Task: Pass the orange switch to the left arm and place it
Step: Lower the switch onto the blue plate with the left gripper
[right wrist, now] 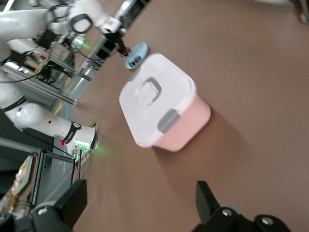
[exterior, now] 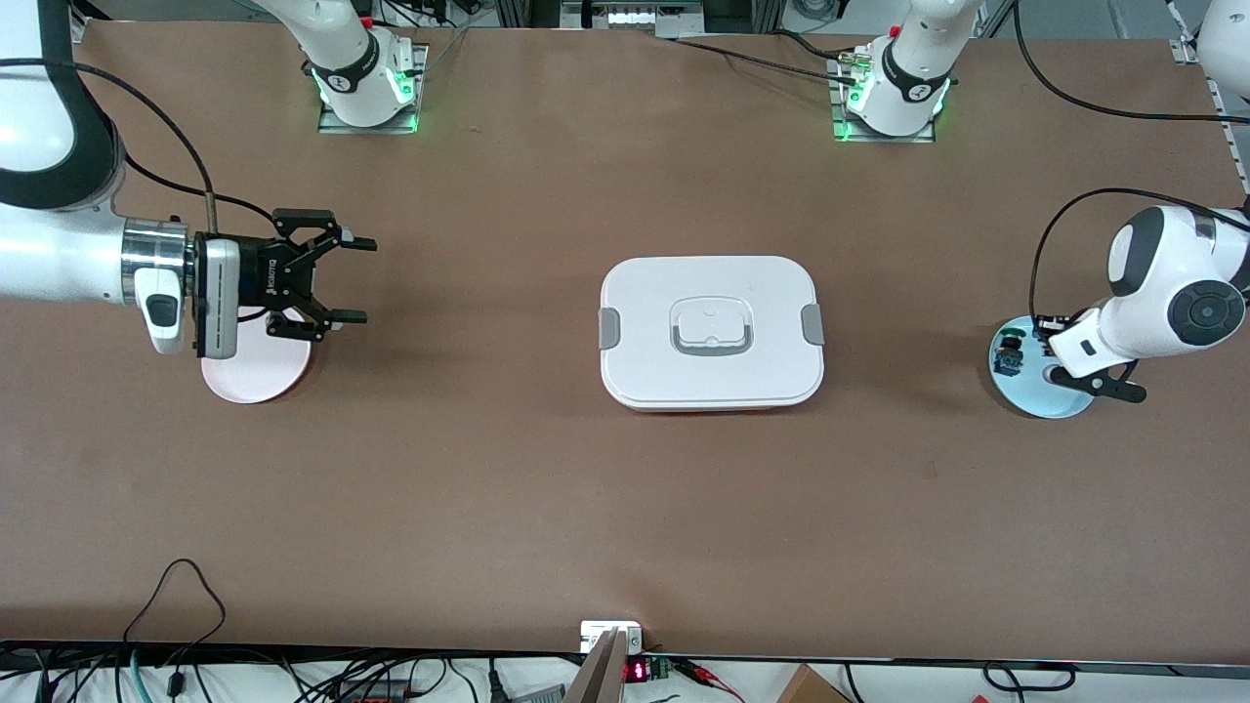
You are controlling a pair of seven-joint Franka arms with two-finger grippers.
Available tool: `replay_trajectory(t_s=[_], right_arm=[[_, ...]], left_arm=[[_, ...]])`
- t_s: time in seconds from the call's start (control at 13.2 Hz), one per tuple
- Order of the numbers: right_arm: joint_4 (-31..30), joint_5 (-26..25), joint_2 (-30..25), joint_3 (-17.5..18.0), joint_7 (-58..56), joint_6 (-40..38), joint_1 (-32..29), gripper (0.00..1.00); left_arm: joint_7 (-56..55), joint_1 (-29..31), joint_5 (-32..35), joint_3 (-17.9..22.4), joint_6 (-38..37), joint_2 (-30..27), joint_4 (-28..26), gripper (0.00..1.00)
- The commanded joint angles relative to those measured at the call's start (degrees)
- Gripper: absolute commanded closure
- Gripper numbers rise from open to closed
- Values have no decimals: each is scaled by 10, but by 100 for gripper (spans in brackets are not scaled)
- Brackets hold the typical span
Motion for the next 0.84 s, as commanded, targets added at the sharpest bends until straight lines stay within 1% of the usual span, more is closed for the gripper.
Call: replay_trajectory(t_s=[0.0, 0.08, 0.23, 0.3, 0.38, 0.46, 0.53, 0.61, 0.68, 0.76], right_arm=[[23, -91, -1, 2, 194, 0, 6, 0], [38, -147, -1, 5, 251, 0, 13, 0], [48, -227, -2, 8, 342, -3, 30, 0], [49, -277, -3, 11, 392, -4, 43, 0], [48, -347, -4, 16, 439, -7, 48, 0], [47, -386, -7, 19, 474, -24, 47, 0], [49, -398, -7, 18, 497, -55, 44, 0], [52, -439, -12, 17, 513, -70, 42, 0], [61, -493, -14, 17, 508, -73, 39, 0], [78, -514, -15, 16, 507, -80, 28, 0]], left_arm=[[-8, 40, 65, -5, 64, 49, 4, 100], [-9, 47, 83, -4, 84, 63, 6, 100], [-9, 51, 91, -3, 93, 74, 9, 100], [-9, 51, 91, -3, 93, 74, 10, 100], [-9, 51, 91, -3, 93, 74, 11, 100], [-9, 51, 91, -3, 93, 74, 12, 100], [-9, 50, 91, -3, 93, 75, 12, 99], [-7, 51, 92, -3, 93, 80, 14, 88], [-2, 51, 91, -3, 91, 82, 17, 41], [5, 53, 91, -1, 88, 82, 23, 0]])
